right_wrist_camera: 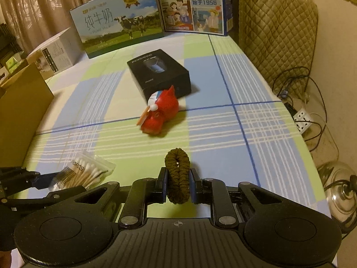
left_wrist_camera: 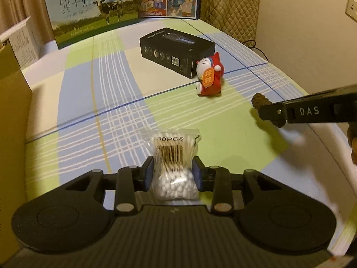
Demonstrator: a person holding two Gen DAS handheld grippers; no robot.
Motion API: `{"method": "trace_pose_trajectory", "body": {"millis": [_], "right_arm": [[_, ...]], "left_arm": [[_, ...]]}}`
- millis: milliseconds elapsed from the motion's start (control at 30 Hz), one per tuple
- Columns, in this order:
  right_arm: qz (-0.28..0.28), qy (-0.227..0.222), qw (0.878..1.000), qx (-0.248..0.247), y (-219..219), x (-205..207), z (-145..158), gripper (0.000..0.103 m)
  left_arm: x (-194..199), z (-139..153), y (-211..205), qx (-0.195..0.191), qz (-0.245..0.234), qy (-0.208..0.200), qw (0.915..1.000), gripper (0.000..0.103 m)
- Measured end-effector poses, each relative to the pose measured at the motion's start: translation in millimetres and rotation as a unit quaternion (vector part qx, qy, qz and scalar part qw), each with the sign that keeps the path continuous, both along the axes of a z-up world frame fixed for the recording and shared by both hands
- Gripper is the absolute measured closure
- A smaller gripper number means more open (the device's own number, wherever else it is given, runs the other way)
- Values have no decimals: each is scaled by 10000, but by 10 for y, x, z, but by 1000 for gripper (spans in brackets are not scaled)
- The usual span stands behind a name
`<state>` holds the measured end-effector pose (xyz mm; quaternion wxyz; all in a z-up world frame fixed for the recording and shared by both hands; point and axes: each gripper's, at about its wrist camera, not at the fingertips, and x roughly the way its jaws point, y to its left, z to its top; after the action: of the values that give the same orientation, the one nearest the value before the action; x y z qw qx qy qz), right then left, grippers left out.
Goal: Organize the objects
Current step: 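Grasp the cotton swab bag with the left gripper while the right gripper grasps the brown ring, then lift and carry the swab bag and brown ring toward the cardboard box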
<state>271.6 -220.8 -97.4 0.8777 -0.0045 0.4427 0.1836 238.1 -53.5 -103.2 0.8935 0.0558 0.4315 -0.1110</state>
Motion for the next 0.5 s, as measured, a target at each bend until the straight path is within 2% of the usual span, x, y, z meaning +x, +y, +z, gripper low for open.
{"method": "trace_pose_trajectory", "body": {"millis": [100,167,333,467,500], "right_arm": [[-36,26,10000,41,24,41,-8,87],[-19,42,10000,45,51,64,-28,87],[61,37,10000,50,125,83,-46,87],[102,19,9999,47,169,89,-44,87],[121,17,9999,41,180,91,-43,87]], "left_arm": [[28,-9,51,-81,49,20,10000,60],[59,-13,60,-129,43,32,9999,58],[143,-57,16,-179,-78,155,9997,58],[176,-108,-36,-63,-147,212,9996,59],[180,-108,-43,-41,-155,213,9996,62]]}}
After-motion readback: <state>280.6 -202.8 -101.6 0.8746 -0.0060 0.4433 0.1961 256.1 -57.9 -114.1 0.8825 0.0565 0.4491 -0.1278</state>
